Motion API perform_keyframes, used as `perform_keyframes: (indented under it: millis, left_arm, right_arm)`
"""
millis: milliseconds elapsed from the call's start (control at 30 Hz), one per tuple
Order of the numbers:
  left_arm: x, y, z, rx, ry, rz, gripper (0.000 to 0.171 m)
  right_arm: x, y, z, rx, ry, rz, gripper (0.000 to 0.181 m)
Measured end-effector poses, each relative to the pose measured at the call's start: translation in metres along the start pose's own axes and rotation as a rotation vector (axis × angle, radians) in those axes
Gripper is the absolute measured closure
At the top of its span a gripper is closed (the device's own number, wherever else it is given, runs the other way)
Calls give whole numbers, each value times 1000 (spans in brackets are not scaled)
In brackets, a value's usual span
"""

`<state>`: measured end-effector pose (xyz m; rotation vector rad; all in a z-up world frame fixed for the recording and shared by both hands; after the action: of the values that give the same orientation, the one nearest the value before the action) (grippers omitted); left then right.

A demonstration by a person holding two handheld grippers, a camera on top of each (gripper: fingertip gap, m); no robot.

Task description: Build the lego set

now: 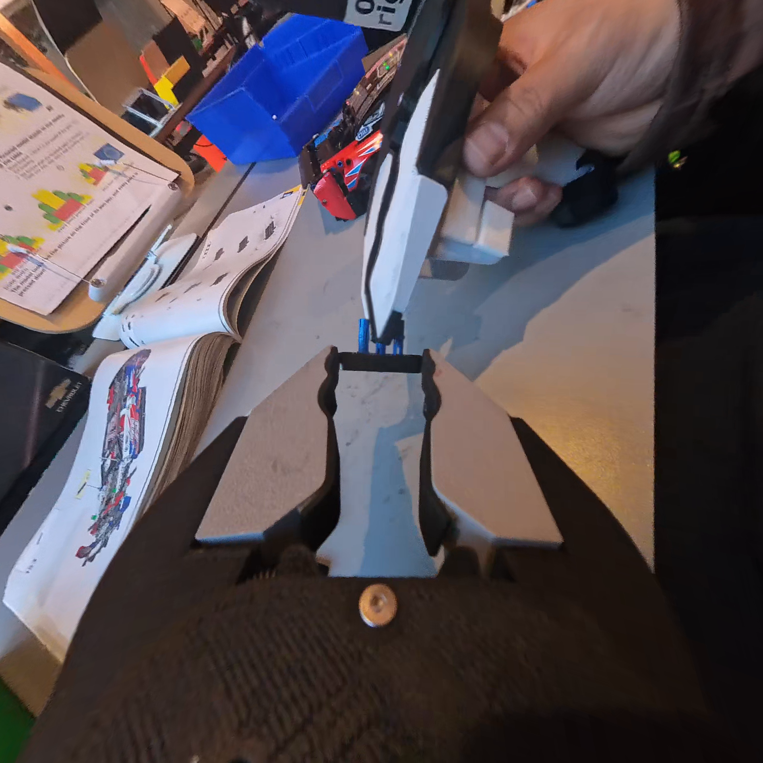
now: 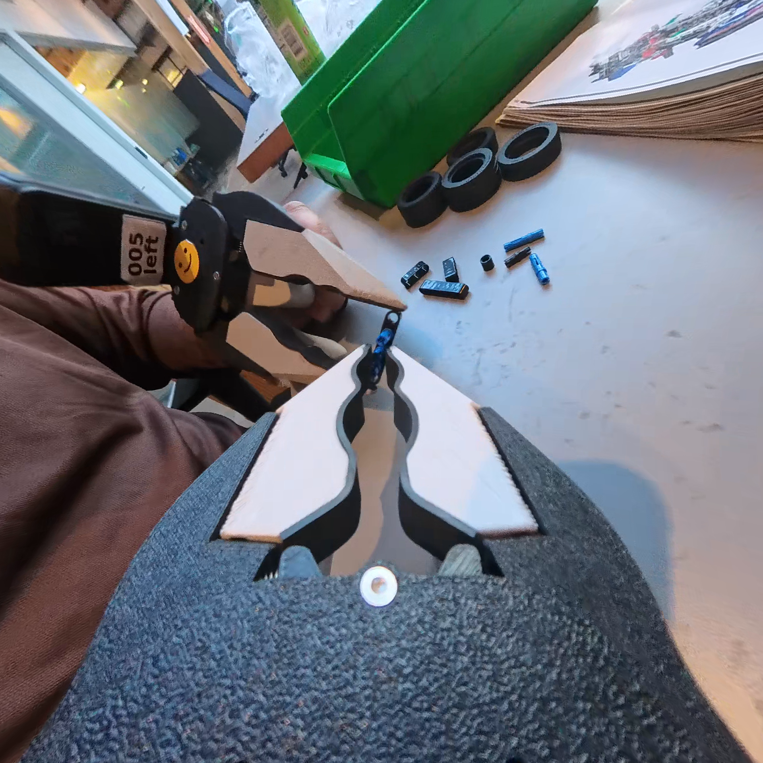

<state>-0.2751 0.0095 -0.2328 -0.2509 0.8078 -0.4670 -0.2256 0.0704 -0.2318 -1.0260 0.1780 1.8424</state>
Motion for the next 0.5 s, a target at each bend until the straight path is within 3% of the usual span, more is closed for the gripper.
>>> perform_keyframes:
  millis: [100, 200, 367, 467, 500]
  left_arm:
    - [-1, 0, 1, 20, -16, -1, 134]
    - [-3, 0, -1, 42, -109, -89, 129]
    - [1, -5, -8, 81, -292, -377, 119]
    - [1, -11, -8, 142, -408, -517, 134]
    - [0, -13, -6, 174, -436, -548, 148]
  right_arm:
    - [0, -2, 1, -8, -14, 11, 177]
    - [1, -1, 0, -32, -57, -14, 177]
    - [-7, -1, -8, -114, -154, 29, 177]
    - [-13, 2, -14, -169, -194, 72, 177]
    - [-14, 3, -16, -185, -207, 73, 176]
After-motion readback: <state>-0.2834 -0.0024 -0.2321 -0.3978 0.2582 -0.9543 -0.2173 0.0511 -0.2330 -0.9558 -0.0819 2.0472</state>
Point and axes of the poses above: each gripper's, where its closed fingertips meet, y out along the fingers, z out of its top, x = y × z across the jaws, the point moved 5 cm from there along -y, back along the fingers, and after that the axes turned 13 degrees about y, right-handed, at the moved point
